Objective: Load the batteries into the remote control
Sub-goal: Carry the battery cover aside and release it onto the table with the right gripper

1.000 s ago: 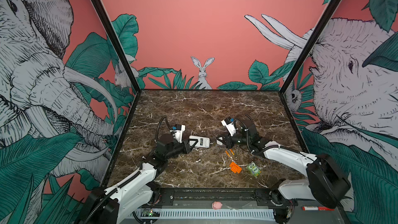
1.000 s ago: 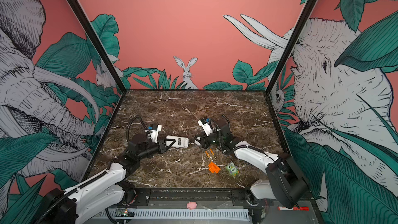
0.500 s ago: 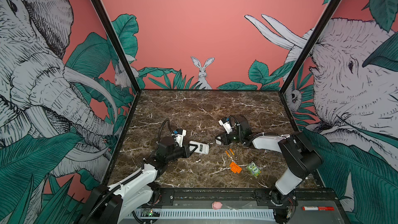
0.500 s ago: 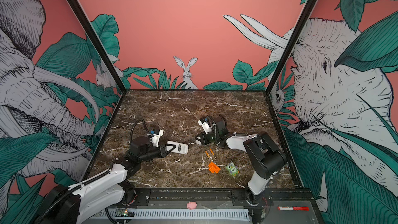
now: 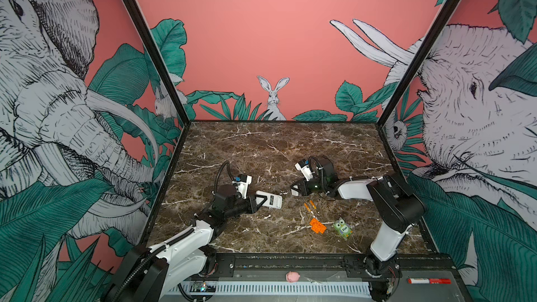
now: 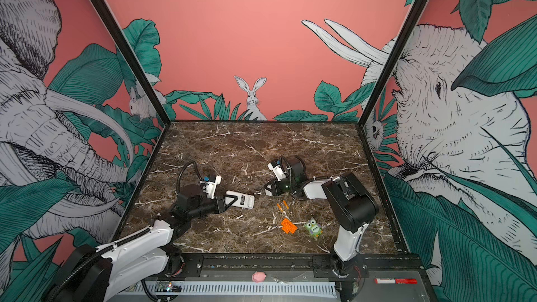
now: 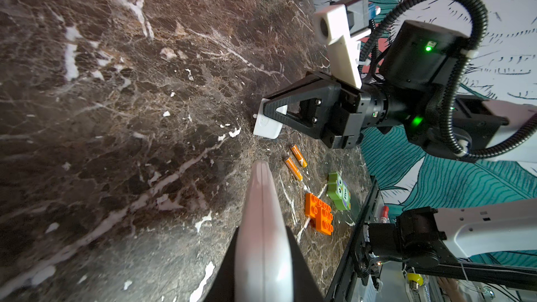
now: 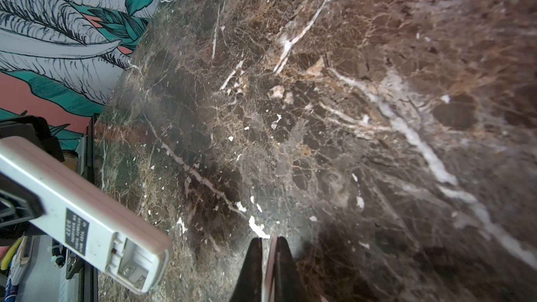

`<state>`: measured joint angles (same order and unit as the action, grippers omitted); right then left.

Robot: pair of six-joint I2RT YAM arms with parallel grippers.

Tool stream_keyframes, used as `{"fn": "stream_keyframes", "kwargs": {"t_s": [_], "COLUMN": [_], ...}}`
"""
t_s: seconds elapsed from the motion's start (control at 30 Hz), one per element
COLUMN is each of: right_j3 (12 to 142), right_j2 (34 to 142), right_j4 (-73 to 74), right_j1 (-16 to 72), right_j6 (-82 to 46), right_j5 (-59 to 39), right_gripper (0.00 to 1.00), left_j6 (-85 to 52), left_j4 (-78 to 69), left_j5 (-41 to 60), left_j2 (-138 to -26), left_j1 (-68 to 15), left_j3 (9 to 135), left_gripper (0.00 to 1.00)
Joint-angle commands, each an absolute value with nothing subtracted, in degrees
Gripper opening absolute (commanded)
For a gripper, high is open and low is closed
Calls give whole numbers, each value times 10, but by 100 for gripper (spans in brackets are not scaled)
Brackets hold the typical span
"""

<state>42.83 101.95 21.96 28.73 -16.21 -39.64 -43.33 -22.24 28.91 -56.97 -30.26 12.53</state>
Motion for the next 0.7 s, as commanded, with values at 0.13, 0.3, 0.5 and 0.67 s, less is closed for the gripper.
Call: {"fn": "stream_keyframes", "kwargs": {"t_s": [0.13,0.3,0.5,0.67], "right_j3": [428,433,448,456], "right_j2": [1029,1021,1011,983], "right_j4": [215,190,141,94], "right_j1": [280,277,276,275], "right_j6": [-140,-124,-97,-74], "right_j5": [-388,-371,-342,-319], "right_gripper": [23,31,39,50], "left_j6": [-436,-436,-436,-437], "left_j4": [-248,-252,-253,-258], "left_j5": [286,283,279,276], "left_j2": [-576,-581,-586,-593], "left_j1": [-309,-312,-314,-316], "left_j3": [116,116,114,113], "left_gripper": [0,0,0,0]}}
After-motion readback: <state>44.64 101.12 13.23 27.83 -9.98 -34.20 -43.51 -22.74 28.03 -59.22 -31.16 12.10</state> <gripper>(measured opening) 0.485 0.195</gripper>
